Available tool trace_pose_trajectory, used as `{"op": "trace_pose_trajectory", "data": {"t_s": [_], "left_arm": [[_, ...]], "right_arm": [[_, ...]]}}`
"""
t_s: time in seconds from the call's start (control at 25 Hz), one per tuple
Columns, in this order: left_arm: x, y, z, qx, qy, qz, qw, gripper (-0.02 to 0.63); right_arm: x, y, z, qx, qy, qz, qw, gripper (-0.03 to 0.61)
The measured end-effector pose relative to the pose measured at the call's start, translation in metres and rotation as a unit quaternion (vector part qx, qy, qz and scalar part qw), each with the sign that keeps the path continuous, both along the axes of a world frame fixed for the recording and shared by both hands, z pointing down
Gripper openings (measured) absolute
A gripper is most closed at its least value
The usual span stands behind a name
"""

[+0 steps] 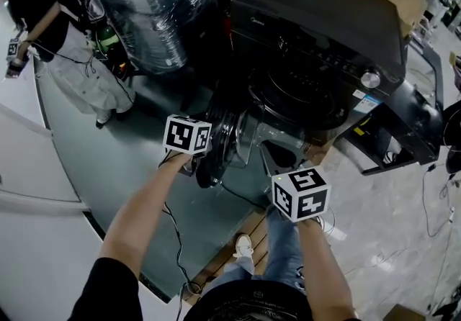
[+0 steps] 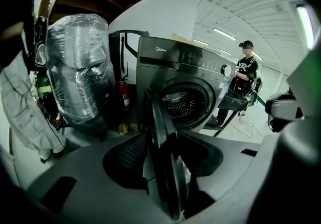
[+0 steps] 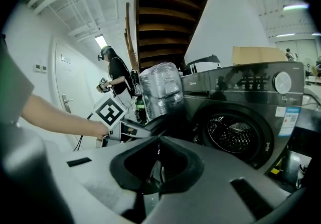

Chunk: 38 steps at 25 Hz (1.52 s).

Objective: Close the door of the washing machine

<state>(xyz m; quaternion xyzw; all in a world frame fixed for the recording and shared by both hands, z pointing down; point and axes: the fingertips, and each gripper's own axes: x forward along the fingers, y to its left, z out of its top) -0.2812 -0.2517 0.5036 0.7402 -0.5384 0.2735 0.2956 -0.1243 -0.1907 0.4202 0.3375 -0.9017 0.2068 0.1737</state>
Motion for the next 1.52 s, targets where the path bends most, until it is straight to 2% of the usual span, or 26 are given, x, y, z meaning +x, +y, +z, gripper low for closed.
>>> {"op": "trace_pose_trajectory", "data": {"t_s": [0.32, 0.52, 0.84, 1.08, 1.28, 1.52], "left_arm": [[0.032, -0.001, -0.001, 0.01, 0.022, -0.056, 0.9981, 0.204], [0.051, -0.003, -0.003, 0.008, 0.06, -0.085, 0.9946, 0.204], [0.086, -0.011, 0.0, -0.006, 0.127, -0.107, 0.9861, 0.186], [0.111, -0.023, 0.003, -0.011, 0.153, -0.129, 0.9798, 0.195], [0.128, -0.031, 0.004, -0.017, 0.184, -0.162, 0.9693, 0.201], [0.146, -0.042, 0.008, -0.021, 0.2, -0.181, 0.9627, 0.212]], "right_arm": [[0.028, 0.004, 0.006, -0.006, 0.001, 0.035, 0.999, 0.023], [0.039, 0.008, 0.01, -0.01, 0.001, 0.051, 0.999, 0.023], [0.062, 0.009, 0.02, -0.015, 0.005, 0.077, 0.997, 0.023], [0.086, 0.003, 0.03, -0.023, 0.011, 0.097, 0.995, 0.023], [0.1, 0.0, 0.044, -0.035, 0.019, 0.108, 0.993, 0.023], [0.112, -0.004, 0.06, -0.038, 0.031, 0.107, 0.993, 0.024]]}}
